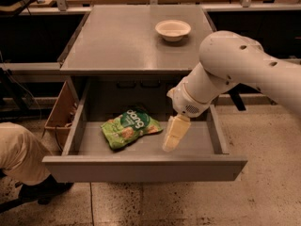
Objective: Pick green rice chip bag from top drawer and place on counter
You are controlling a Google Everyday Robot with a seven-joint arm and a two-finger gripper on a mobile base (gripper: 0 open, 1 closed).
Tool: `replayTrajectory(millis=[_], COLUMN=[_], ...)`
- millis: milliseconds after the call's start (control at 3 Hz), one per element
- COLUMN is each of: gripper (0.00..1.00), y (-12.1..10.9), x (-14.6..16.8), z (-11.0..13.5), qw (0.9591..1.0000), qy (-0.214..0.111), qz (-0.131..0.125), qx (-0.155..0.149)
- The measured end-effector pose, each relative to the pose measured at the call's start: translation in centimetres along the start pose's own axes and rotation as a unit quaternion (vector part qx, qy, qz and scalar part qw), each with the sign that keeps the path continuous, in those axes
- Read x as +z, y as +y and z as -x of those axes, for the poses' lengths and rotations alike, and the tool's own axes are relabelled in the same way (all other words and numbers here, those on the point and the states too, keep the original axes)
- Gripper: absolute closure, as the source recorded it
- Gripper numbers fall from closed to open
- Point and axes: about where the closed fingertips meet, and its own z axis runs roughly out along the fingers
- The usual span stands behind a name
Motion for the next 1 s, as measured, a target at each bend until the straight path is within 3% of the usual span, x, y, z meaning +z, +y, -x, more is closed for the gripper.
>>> replayTrajectory(millis=[333,667,1000], gripper=[0.0,0.0,0.0], y=[-0.6,-3.0,-6.8], x=[0.4,1.6,4.8], z=[0.6,1.3,1.0], qw=[0.9999,0.9992,0.9965], qy=[-0.012,-0.037,-0.082], qz=[-0.004,-0.011,-0.012], qx=[-0.003,-0.007,0.012])
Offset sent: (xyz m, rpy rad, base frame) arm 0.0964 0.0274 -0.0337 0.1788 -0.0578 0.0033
